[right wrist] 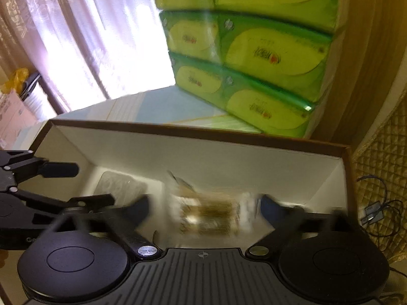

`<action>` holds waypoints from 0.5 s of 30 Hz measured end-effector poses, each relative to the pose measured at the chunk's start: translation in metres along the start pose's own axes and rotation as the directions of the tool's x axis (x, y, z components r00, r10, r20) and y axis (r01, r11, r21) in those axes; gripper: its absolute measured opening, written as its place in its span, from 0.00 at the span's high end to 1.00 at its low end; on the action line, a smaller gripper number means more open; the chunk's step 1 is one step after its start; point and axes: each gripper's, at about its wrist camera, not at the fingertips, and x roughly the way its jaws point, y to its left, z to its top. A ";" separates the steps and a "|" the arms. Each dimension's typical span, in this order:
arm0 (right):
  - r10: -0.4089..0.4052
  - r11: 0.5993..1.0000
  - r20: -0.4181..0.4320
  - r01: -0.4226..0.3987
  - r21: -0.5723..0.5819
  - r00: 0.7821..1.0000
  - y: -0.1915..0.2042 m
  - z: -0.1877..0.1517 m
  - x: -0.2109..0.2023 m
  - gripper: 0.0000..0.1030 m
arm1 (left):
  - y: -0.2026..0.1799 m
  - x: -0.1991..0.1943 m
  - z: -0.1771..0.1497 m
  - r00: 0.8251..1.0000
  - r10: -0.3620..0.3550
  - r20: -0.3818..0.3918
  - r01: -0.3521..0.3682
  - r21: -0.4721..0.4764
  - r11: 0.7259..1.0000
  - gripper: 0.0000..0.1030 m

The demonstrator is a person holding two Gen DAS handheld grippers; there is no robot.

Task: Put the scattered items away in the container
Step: 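Open both tools to drop the floss-pick box and swab bag into the box, then withdraw both tools from the box toward the remaining items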

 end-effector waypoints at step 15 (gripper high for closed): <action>0.006 0.995 0.010 -0.005 -0.103 1.000 0.012 -0.017 -0.037 0.03 | 0.009 -0.037 -0.009 0.999 0.038 0.034 -0.038 -0.015 0.999 0.14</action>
